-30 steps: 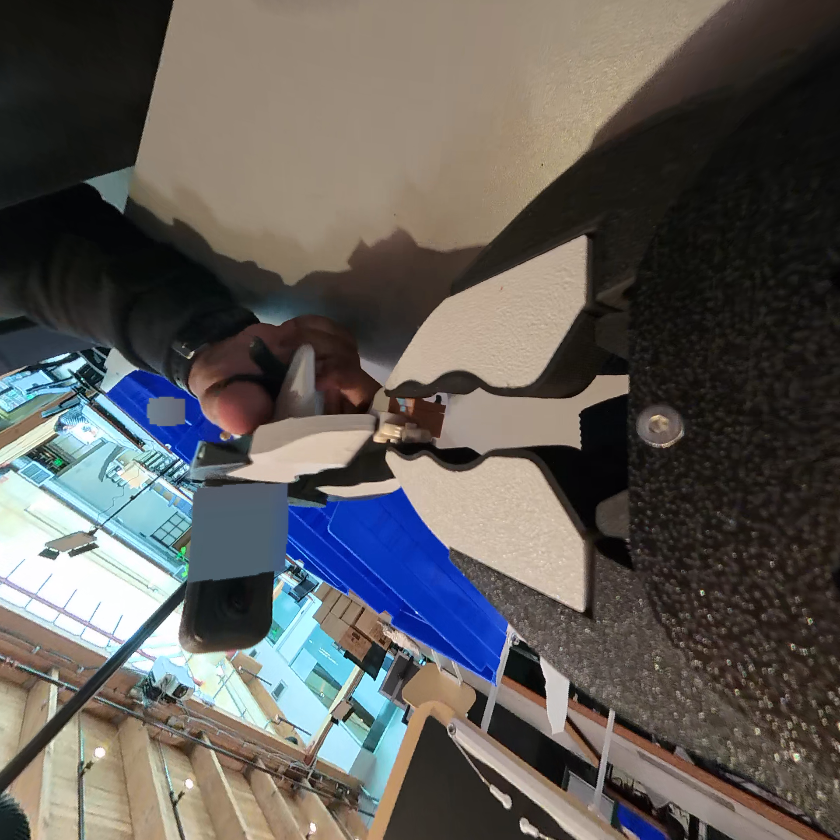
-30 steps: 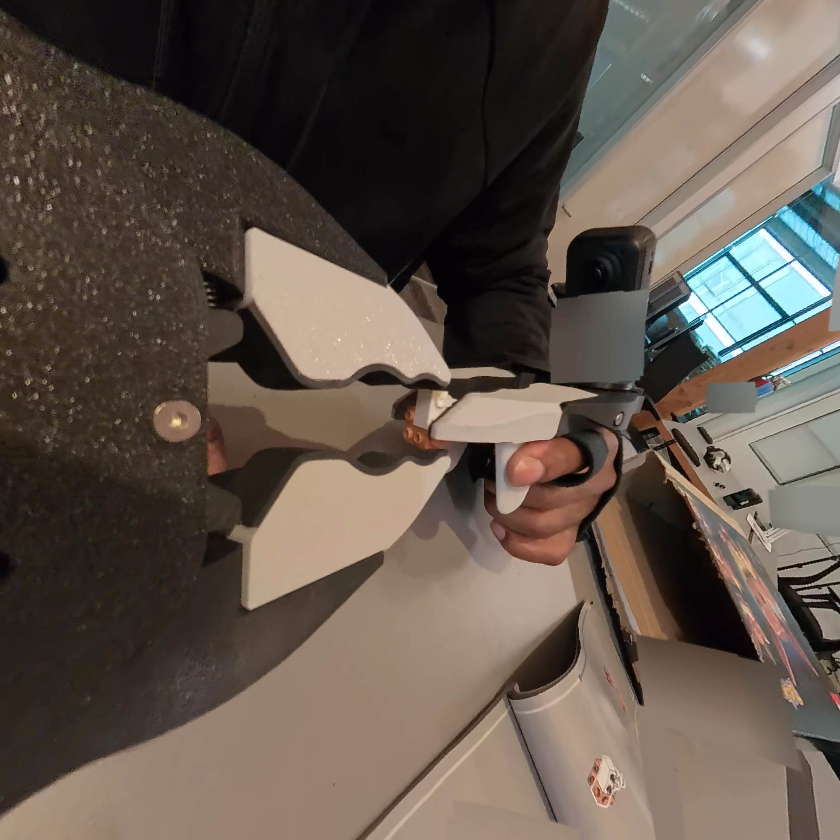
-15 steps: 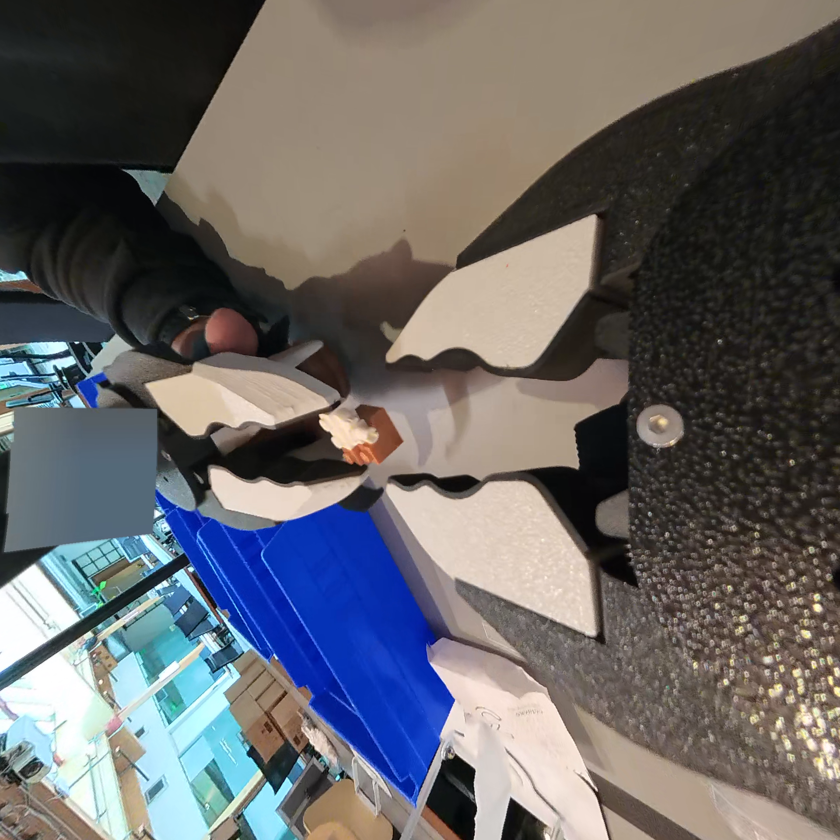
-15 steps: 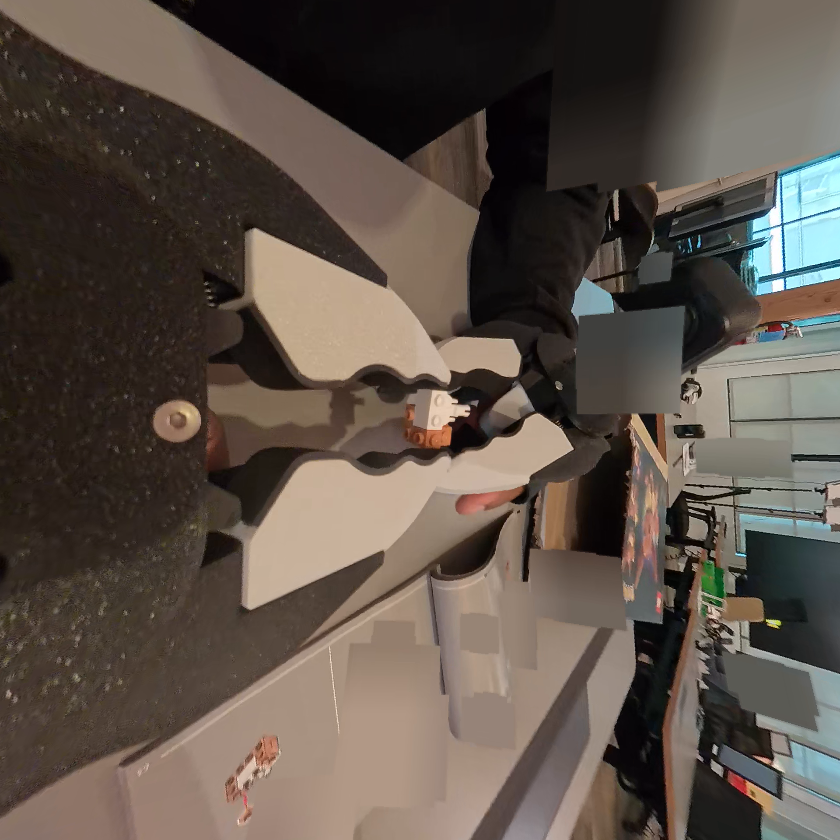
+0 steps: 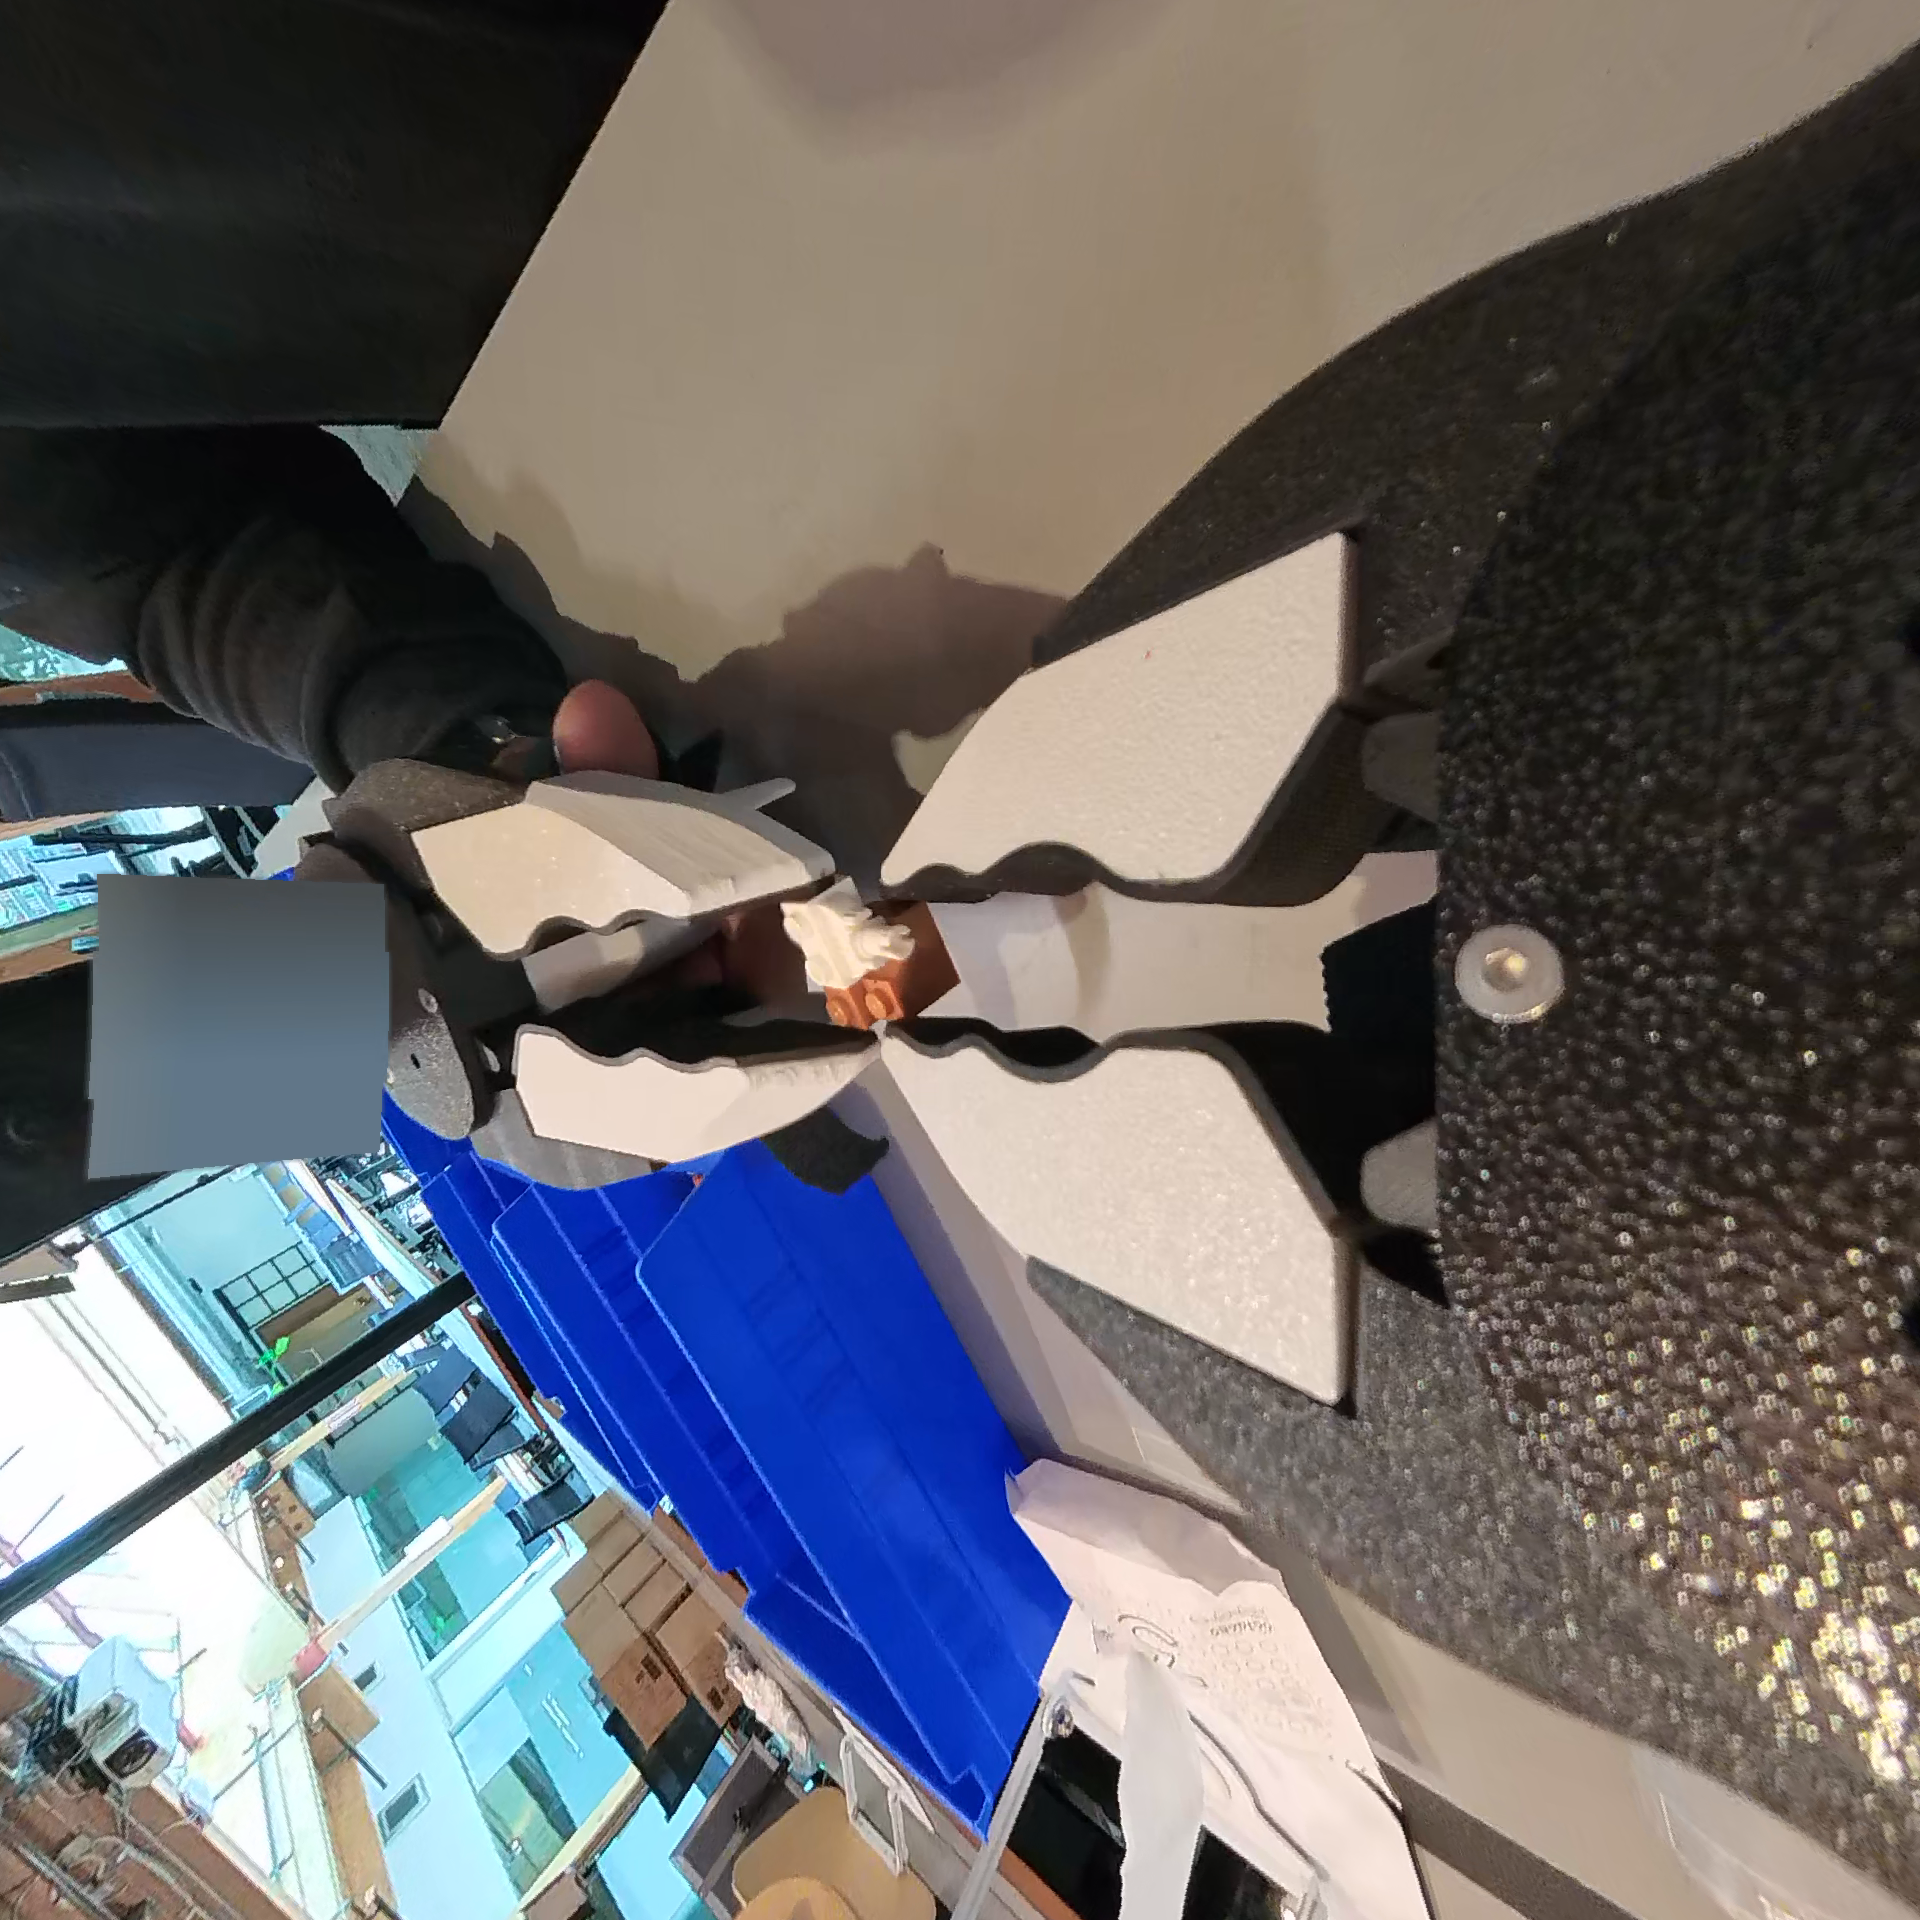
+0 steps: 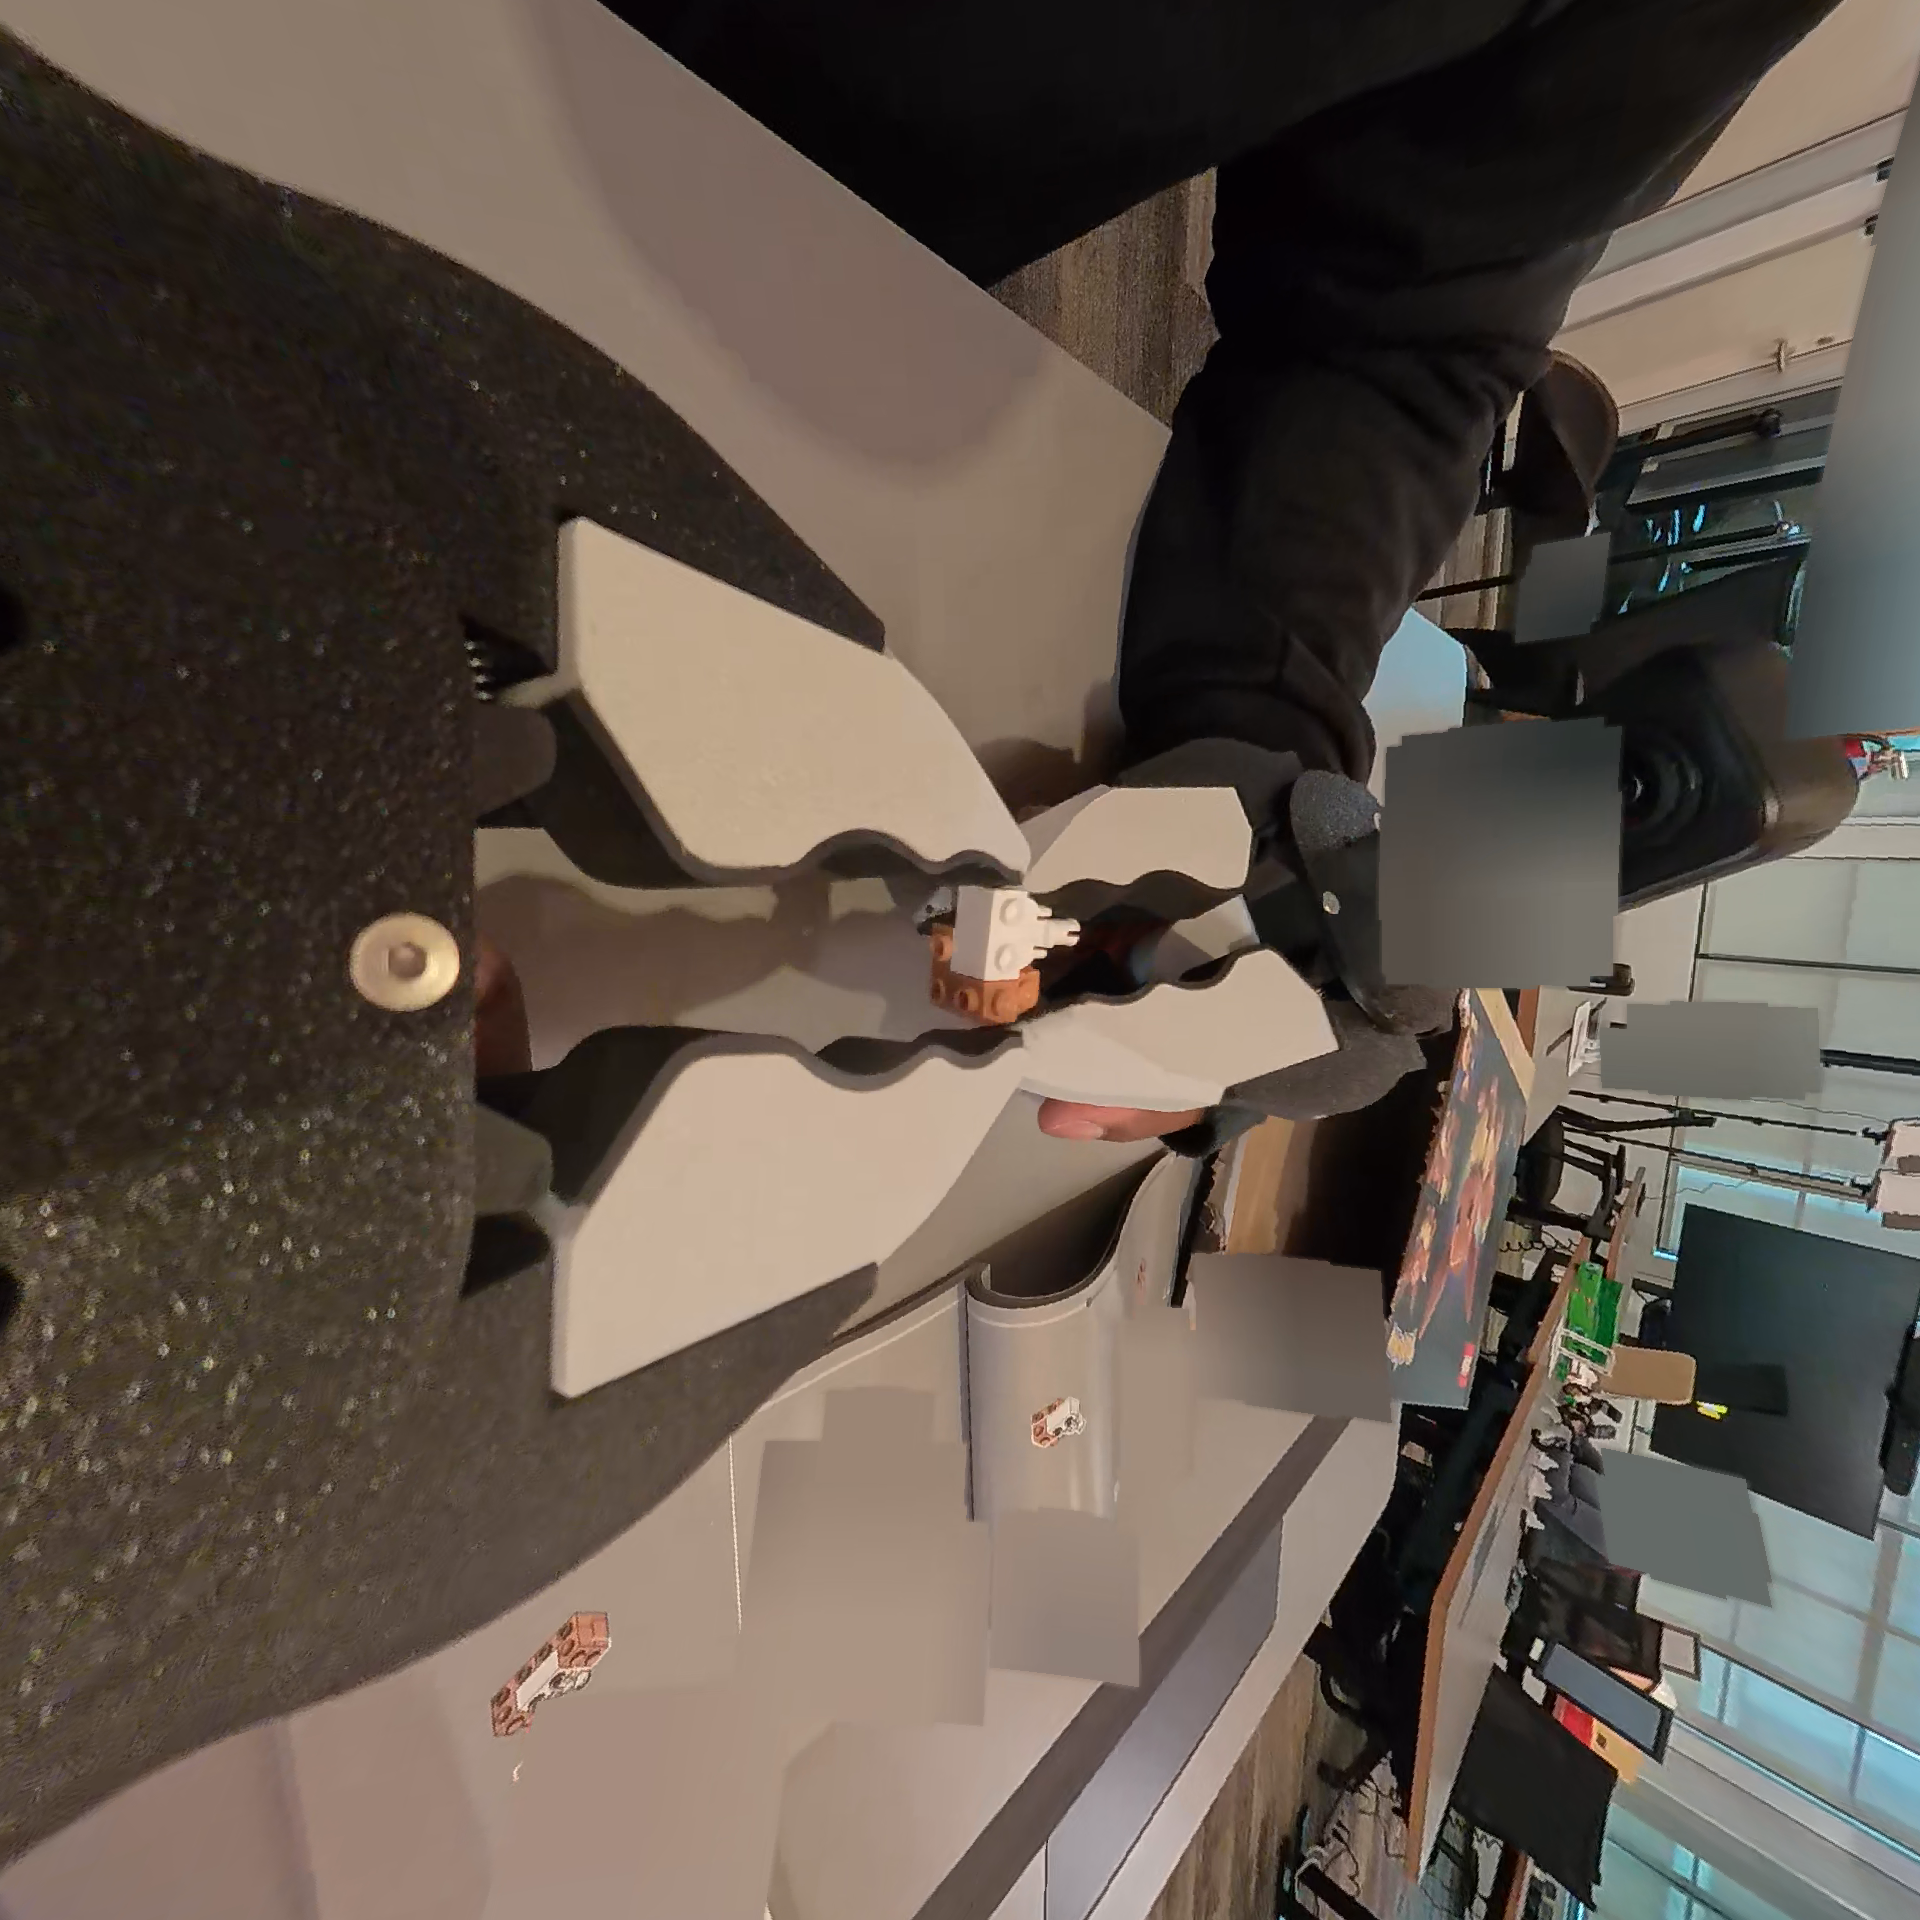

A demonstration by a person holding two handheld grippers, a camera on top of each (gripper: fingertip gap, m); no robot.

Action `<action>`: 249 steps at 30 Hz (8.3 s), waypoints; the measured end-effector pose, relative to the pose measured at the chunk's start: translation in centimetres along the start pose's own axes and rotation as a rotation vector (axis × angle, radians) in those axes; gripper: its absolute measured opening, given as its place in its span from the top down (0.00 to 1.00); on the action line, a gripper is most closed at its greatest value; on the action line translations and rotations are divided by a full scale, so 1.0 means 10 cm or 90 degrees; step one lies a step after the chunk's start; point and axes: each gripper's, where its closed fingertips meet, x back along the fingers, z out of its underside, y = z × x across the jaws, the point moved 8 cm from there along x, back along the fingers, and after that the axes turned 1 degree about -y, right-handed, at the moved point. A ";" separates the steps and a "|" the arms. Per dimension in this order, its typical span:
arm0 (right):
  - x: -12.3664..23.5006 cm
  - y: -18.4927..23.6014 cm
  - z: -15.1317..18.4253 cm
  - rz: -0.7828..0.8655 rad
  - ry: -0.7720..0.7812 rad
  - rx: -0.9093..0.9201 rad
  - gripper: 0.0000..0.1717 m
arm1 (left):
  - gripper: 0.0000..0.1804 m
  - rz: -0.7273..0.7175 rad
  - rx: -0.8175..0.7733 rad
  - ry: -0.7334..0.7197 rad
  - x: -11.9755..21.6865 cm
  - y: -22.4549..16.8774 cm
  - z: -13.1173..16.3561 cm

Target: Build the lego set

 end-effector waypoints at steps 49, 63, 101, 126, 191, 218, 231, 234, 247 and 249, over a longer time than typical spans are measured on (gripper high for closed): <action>0.00 0.00 0.13 0.007 0.054 0.034 0.86 | 0.89 0.010 -0.010 0.076 -0.06 -0.02 0.08; -0.05 -0.13 0.33 0.033 0.233 -0.043 0.86 | 0.87 -0.010 0.090 0.308 0.00 0.12 0.41; 0.07 -0.33 0.39 -0.039 0.214 -0.222 0.80 | 0.93 -0.036 0.103 0.284 0.03 0.16 0.39; 0.04 -0.45 0.35 0.000 0.168 -0.249 0.75 | 1.00 -0.091 0.147 0.206 0.14 0.27 0.33; 0.78 -0.52 -0.68 0.065 -0.076 -0.071 0.82 | 0.97 -0.187 0.094 0.280 0.09 0.29 0.37; 1.71 -1.92 0.08 0.133 0.488 -0.144 0.86 | 0.97 -0.241 0.027 0.369 0.17 0.35 0.56; 1.79 -1.85 0.19 0.088 0.545 -0.117 0.86 | 0.97 -0.229 0.030 0.364 0.17 0.33 0.54; 1.80 -1.84 0.19 0.088 0.561 -0.113 0.86 | 0.97 -0.229 0.031 0.364 0.17 0.33 0.54; 1.77 -1.78 0.53 0.034 0.764 -0.126 0.87 | 0.97 -0.228 0.028 0.370 0.16 0.32 0.55; 1.74 -1.82 0.62 0.056 0.809 -0.108 0.86 | 0.97 -0.229 0.028 0.371 0.16 0.33 0.55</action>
